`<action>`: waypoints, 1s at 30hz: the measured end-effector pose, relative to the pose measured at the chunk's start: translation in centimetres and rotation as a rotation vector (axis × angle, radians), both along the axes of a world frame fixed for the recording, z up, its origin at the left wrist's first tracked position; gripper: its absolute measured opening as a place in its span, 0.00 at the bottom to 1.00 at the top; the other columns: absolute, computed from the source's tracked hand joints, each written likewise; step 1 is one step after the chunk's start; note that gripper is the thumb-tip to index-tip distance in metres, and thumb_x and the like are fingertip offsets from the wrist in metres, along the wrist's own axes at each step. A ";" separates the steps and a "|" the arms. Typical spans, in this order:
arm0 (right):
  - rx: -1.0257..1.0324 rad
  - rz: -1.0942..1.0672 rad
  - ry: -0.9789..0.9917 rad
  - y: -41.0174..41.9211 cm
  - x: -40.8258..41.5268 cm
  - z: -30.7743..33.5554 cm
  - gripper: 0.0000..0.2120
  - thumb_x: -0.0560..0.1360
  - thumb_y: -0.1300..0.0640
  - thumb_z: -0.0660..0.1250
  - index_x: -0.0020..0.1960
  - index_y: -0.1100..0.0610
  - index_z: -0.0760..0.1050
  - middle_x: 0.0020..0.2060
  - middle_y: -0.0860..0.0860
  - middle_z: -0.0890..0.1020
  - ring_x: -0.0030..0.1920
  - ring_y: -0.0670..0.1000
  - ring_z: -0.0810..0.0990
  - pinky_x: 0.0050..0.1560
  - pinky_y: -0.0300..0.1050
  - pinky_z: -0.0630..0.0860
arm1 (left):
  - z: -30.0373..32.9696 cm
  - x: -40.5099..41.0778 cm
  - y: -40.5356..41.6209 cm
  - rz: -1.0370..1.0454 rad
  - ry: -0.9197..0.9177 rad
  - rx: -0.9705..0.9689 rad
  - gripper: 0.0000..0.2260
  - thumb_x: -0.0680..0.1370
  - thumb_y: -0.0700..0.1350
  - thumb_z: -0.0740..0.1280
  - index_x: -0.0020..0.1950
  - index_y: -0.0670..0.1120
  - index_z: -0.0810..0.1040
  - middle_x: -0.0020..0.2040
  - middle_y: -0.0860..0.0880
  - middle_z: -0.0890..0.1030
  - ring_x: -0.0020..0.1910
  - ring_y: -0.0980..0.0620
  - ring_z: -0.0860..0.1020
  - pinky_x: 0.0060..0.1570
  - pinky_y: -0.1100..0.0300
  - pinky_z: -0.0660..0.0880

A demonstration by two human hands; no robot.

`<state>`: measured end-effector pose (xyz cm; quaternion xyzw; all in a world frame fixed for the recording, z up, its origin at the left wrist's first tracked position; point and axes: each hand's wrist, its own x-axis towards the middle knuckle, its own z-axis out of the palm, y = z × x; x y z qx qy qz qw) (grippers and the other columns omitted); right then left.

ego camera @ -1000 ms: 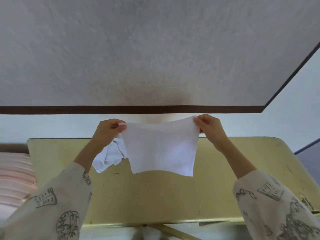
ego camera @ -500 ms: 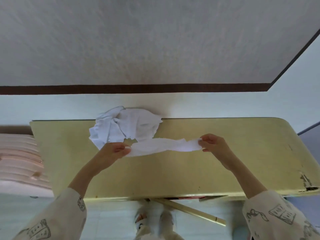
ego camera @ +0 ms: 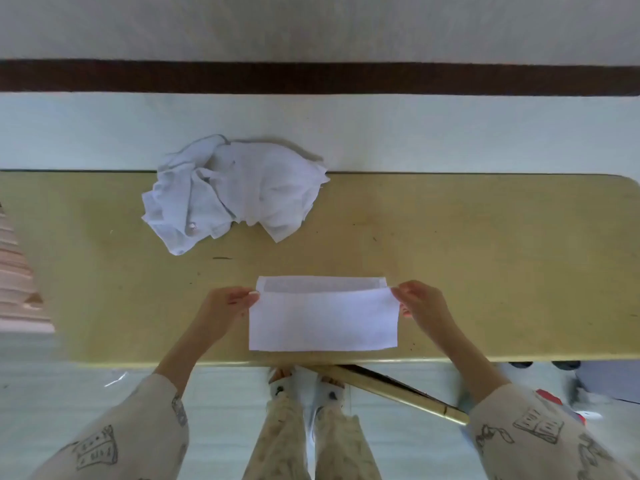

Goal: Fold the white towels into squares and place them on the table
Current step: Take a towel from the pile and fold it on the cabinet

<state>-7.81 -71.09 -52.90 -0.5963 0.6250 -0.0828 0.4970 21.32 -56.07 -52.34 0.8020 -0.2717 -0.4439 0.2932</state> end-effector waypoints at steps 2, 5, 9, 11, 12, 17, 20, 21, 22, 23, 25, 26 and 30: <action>-0.011 -0.048 -0.038 -0.6 0.9 -1.0 0.07 0.75 0.59 0.66 0.39 0.56 0.76 0.31 0.52 0.78 0.35 0.52 0.77 0.44 0.49 0.78 | -0.9 0.1 -1.0 0.038 -0.010 -0.036 0.03 0.76 0.41 0.67 0.45 0.46 0.81 0.40 0.46 0.82 0.41 0.49 0.78 0.48 0.55 0.76; -0.018 -0.095 -0.065 -1.3 1.7 -2.5 0.06 0.75 0.59 0.65 0.42 0.60 0.77 0.31 0.52 0.78 0.33 0.51 0.78 0.43 0.49 0.79 | -2.1 0.3 -2.3 0.105 -0.001 -0.077 0.04 0.75 0.41 0.68 0.49 0.45 0.81 0.40 0.52 0.82 0.40 0.53 0.79 0.45 0.64 0.76; -0.013 -0.146 -0.048 -1.8 1.9 -4.1 0.07 0.75 0.59 0.65 0.42 0.63 0.77 0.29 0.53 0.78 0.31 0.52 0.77 0.46 0.54 0.79 | -3.7 0.6 -3.2 0.146 0.014 -0.051 0.03 0.75 0.40 0.68 0.46 0.46 0.81 0.39 0.52 0.82 0.40 0.53 0.80 0.45 0.64 0.75; -0.014 -0.134 -0.026 -1.8 2.0 -4.5 0.07 0.75 0.60 0.65 0.40 0.62 0.77 0.26 0.52 0.76 0.29 0.51 0.75 0.45 0.54 0.78 | -4.3 0.8 -3.5 0.158 0.024 -0.045 0.05 0.75 0.41 0.69 0.42 0.51 0.81 0.37 0.54 0.83 0.40 0.53 0.80 0.44 0.64 0.76; -0.022 -0.125 -0.013 -1.8 2.1 -4.6 0.07 0.75 0.60 0.64 0.40 0.62 0.76 0.26 0.51 0.76 0.29 0.51 0.75 0.43 0.52 0.77 | -4.6 0.9 -3.6 0.162 0.027 -0.041 0.05 0.75 0.42 0.69 0.42 0.52 0.80 0.38 0.54 0.83 0.41 0.52 0.81 0.45 0.62 0.76; -0.100 -0.050 0.073 -1.9 2.2 -4.8 0.08 0.74 0.61 0.63 0.37 0.59 0.75 0.25 0.51 0.76 0.28 0.48 0.74 0.31 0.35 0.69 | -5.2 1.0 -4.0 0.144 -0.032 0.014 0.02 0.74 0.45 0.69 0.45 0.49 0.81 0.43 0.48 0.83 0.45 0.47 0.81 0.51 0.54 0.77; -0.113 -0.032 0.088 -1.8 2.2 -4.8 0.07 0.75 0.60 0.63 0.40 0.61 0.76 0.27 0.51 0.77 0.30 0.49 0.75 0.37 0.41 0.72 | -5.4 1.0 -4.3 0.150 -0.060 0.045 0.03 0.73 0.45 0.70 0.41 0.52 0.79 0.42 0.48 0.82 0.45 0.46 0.80 0.54 0.49 0.77; -0.108 -0.024 0.091 -1.9 2.2 -4.8 0.07 0.75 0.60 0.63 0.41 0.61 0.76 0.28 0.50 0.77 0.31 0.50 0.76 0.39 0.43 0.74 | -5.4 1.1 -4.4 0.150 -0.070 0.053 0.04 0.73 0.44 0.70 0.40 0.53 0.79 0.42 0.48 0.82 0.45 0.47 0.80 0.54 0.49 0.77; -0.099 -0.011 0.096 -2.0 2.2 -4.8 0.07 0.76 0.60 0.63 0.42 0.61 0.76 0.29 0.50 0.77 0.32 0.50 0.77 0.41 0.44 0.74 | -5.4 1.1 -4.5 0.147 -0.078 0.059 0.04 0.73 0.44 0.70 0.40 0.53 0.79 0.42 0.48 0.82 0.44 0.47 0.80 0.54 0.48 0.77; -0.093 0.002 0.106 -2.2 2.2 -4.7 0.06 0.76 0.59 0.63 0.42 0.60 0.76 0.29 0.50 0.77 0.33 0.51 0.77 0.41 0.44 0.74 | -5.5 1.1 -4.6 0.146 -0.081 0.062 0.04 0.73 0.44 0.71 0.40 0.53 0.78 0.41 0.48 0.82 0.44 0.47 0.80 0.54 0.48 0.76; -0.090 0.023 0.129 -2.4 2.3 -4.8 0.06 0.76 0.59 0.63 0.43 0.60 0.76 0.30 0.49 0.77 0.36 0.52 0.78 0.41 0.42 0.73 | -5.6 1.2 -4.6 0.143 -0.080 0.068 0.04 0.73 0.43 0.71 0.40 0.52 0.78 0.41 0.48 0.82 0.45 0.47 0.79 0.55 0.47 0.76; -0.091 0.031 0.142 -2.5 2.4 -4.8 0.06 0.75 0.59 0.63 0.43 0.60 0.76 0.31 0.49 0.77 0.37 0.52 0.78 0.39 0.40 0.72 | -5.6 1.2 -4.6 0.143 -0.081 0.073 0.04 0.73 0.43 0.71 0.40 0.52 0.79 0.41 0.48 0.82 0.45 0.46 0.79 0.55 0.47 0.76; -0.099 0.038 0.190 -2.3 2.9 -4.7 0.04 0.75 0.59 0.62 0.43 0.59 0.74 0.36 0.50 0.77 0.40 0.51 0.76 0.37 0.40 0.67 | -5.7 1.0 -4.8 0.145 -0.100 0.076 0.05 0.72 0.43 0.70 0.39 0.52 0.78 0.41 0.50 0.81 0.46 0.47 0.79 0.54 0.48 0.76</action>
